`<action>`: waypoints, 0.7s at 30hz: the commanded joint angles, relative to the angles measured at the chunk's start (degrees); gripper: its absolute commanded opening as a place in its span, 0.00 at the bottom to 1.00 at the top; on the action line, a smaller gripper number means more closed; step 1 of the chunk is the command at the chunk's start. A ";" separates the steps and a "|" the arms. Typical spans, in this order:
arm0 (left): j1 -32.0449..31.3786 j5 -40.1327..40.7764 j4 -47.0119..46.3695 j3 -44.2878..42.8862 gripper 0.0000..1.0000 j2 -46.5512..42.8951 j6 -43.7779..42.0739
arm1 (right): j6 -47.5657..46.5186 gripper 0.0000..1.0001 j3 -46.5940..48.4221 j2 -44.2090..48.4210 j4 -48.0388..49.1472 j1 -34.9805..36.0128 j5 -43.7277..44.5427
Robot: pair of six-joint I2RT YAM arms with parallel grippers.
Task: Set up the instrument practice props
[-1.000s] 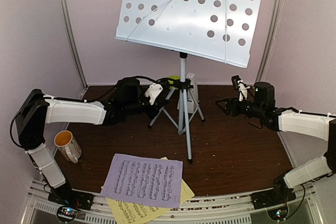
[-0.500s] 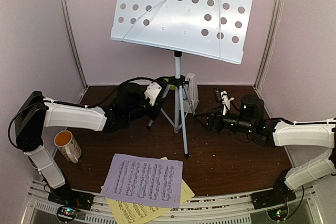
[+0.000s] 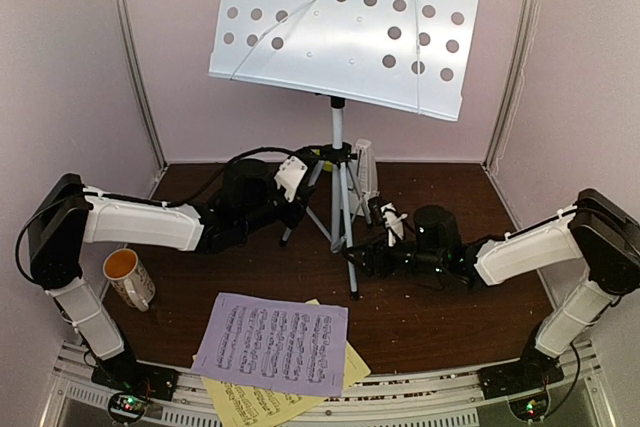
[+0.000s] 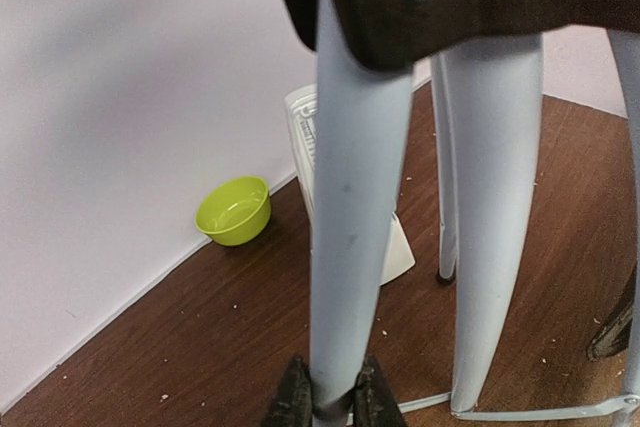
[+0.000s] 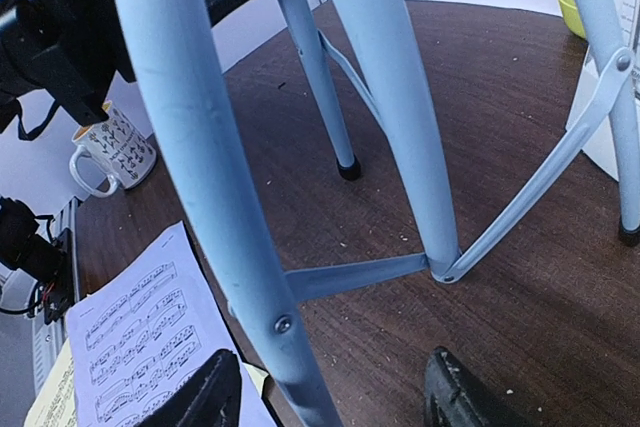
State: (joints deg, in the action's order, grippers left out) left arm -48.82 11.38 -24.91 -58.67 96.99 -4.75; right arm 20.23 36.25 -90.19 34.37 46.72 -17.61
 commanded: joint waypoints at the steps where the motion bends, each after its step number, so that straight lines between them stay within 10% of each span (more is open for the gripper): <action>1: 0.57 2.92 -1.58 0.34 0.00 -0.96 2.36 | 0.35 0.61 1.63 -4.29 5.50 1.23 0.18; 12: 0.63 5.81 -2.67 1.97 0.00 -1.17 2.47 | -1.12 0.01 0.16 -4.07 5.60 0.98 3.09; 21: 0.60 7.98 -4.71 6.03 0.00 -3.55 2.62 | -2.47 0.00 -5.48 2.51 -0.61 -0.85 6.25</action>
State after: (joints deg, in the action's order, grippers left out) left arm -49.34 13.69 -28.56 -55.99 96.29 -3.73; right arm 14.20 34.26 -92.18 37.36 47.99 -15.77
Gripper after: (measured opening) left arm 0.094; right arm 0.140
